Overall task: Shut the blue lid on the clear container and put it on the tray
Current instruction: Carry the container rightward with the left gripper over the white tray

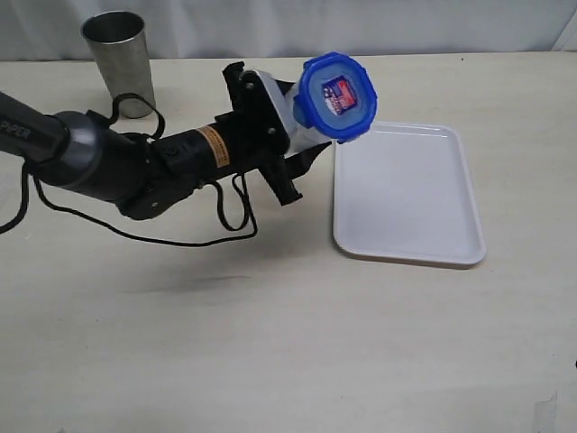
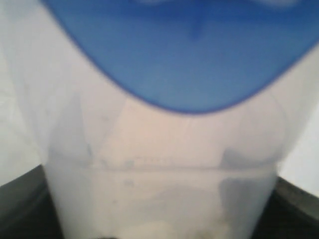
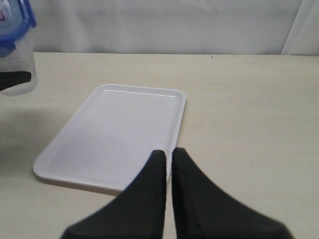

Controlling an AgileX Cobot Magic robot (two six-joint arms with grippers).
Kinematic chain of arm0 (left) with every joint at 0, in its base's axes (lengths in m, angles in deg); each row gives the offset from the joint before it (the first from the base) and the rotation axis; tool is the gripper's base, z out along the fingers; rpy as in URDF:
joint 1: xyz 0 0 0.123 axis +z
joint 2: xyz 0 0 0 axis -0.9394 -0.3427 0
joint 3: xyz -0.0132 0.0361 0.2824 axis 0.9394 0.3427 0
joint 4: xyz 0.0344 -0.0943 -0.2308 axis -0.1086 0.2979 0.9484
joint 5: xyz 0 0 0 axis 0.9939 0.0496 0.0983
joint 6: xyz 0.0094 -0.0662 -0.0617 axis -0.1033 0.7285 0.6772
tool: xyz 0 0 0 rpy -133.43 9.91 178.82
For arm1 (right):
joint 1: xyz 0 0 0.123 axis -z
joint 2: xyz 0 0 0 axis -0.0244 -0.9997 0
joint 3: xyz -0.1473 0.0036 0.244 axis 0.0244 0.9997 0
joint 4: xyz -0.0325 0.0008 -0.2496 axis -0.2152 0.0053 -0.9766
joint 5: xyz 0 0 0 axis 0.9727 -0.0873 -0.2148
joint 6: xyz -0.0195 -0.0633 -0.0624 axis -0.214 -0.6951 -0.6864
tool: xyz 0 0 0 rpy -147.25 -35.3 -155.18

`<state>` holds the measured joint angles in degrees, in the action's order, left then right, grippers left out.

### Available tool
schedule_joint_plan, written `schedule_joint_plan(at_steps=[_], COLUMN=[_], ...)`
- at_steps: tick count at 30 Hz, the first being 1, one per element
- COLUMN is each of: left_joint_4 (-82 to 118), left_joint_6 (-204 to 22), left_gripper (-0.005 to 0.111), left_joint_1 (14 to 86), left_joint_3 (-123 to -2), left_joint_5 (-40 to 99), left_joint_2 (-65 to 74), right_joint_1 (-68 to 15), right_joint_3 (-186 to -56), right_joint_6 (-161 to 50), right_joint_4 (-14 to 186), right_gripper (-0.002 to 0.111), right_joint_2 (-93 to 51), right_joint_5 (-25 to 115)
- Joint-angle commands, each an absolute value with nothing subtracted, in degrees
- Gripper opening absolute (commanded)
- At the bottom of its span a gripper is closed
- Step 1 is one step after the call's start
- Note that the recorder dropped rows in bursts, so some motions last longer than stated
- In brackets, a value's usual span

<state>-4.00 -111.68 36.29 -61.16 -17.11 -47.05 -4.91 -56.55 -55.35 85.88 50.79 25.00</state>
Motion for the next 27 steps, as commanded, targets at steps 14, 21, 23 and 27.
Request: schedule_joint_plan(at_steps=[14, 21, 23, 27], left_joint_4=[8.68, 8.46, 8.02, 8.02], left_joint_6=[-143.66, -153.70, -155.04, -158.62], left_gripper=[0.000, 0.000, 0.000, 0.000], left_joint_1=[29.06, 29.06, 29.06, 29.06], left_joint_3=[-79.59, -81.55, -81.55, -81.55], left_joint_5=[21.44, 24.72, 24.71, 24.71], left_joint_2=[-46.10, -46.10, -46.10, -46.10], right_joint_1=[-4.50, -4.50, -4.50, -4.50], right_joint_3=[-56.34, -56.34, -56.34, -56.34], right_joint_6=[-55.16, -55.16, -55.16, -55.16], right_joint_4=[85.92, 85.92, 85.92, 85.92], right_gripper=[0.004, 0.004, 0.004, 0.004], right_joint_2=[51.09, 51.09, 51.09, 51.09], right_joint_5=[24.81, 24.81, 24.81, 24.81])
